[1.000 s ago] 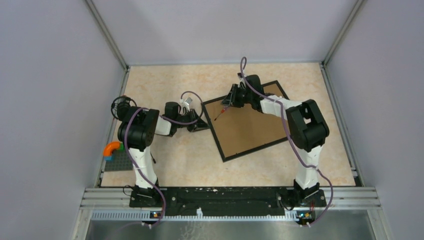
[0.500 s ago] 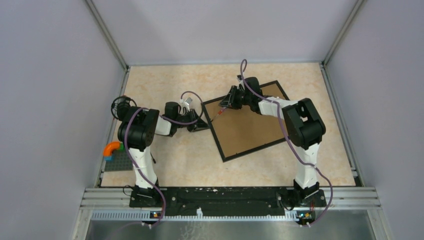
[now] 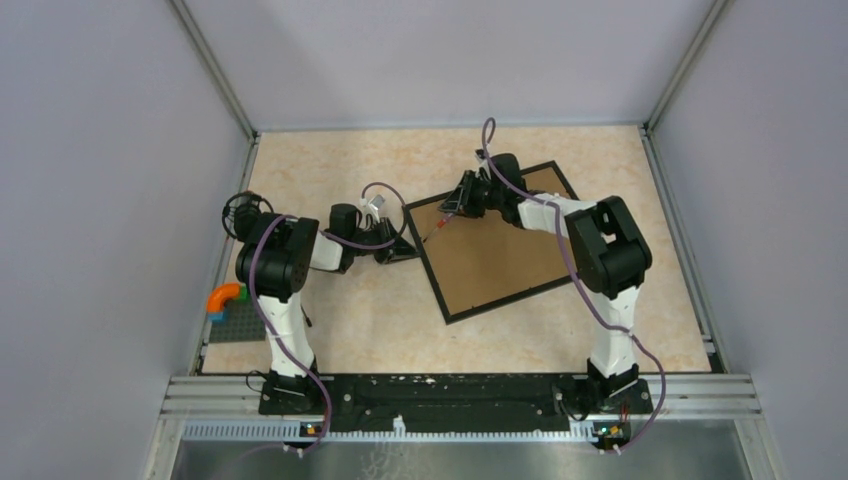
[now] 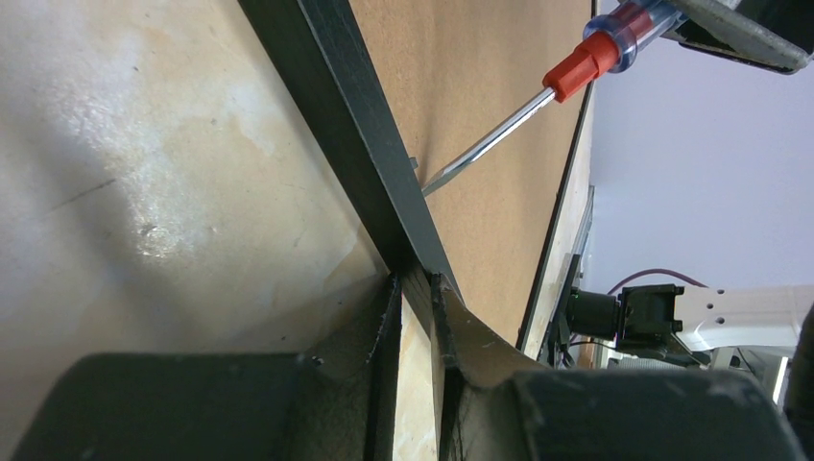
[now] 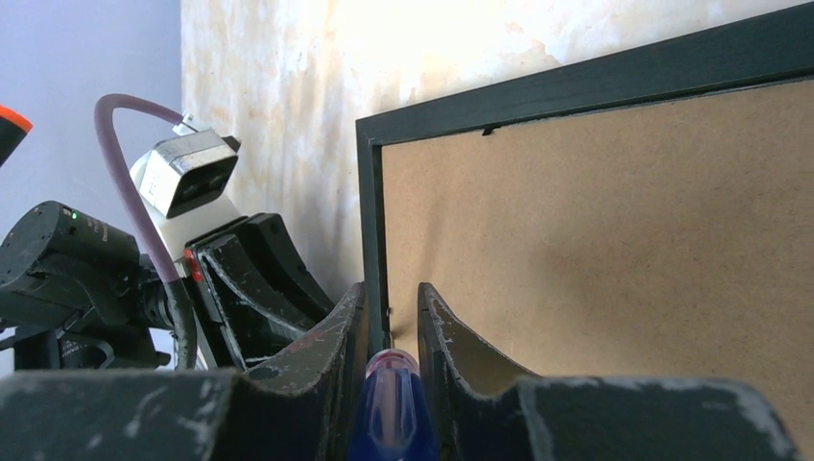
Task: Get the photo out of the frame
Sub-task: Release the photo frame item from the photo frame.
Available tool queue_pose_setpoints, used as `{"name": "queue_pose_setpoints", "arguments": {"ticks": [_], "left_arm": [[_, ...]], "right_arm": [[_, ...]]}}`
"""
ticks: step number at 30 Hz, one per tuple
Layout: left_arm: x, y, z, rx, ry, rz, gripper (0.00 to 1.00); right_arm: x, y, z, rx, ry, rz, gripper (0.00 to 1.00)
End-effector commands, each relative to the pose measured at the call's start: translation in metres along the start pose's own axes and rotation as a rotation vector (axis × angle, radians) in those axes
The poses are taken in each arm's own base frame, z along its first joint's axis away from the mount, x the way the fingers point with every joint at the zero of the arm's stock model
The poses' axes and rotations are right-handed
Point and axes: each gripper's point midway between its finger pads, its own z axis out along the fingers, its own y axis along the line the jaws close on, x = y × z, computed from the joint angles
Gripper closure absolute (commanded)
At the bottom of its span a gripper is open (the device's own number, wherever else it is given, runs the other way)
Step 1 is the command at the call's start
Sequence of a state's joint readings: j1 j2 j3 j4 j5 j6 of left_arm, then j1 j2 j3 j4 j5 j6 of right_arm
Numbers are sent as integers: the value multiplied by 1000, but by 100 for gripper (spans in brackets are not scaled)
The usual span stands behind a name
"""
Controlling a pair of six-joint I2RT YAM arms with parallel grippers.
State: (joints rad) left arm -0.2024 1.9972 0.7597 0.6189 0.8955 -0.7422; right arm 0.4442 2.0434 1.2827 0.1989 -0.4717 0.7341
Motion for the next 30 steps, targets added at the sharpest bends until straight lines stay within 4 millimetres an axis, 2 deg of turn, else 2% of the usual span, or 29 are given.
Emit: {"name": "queue_pose_setpoints", "arguments": {"ticks": [1, 8, 19, 30], "left_arm": [[25, 65, 3, -232, 4, -72, 79], [25, 64, 3, -228, 6, -72, 79], [26, 65, 4, -228, 9, -73, 80], [26, 66, 4, -231, 13, -73, 80]], "right_arm": [[-30, -4, 0, 3, -83, -56, 100], [-34, -2, 3, -9, -83, -57, 100], [-23, -9, 12, -17, -54, -17, 100], [-3, -12, 17, -12, 5, -12, 100]]}}
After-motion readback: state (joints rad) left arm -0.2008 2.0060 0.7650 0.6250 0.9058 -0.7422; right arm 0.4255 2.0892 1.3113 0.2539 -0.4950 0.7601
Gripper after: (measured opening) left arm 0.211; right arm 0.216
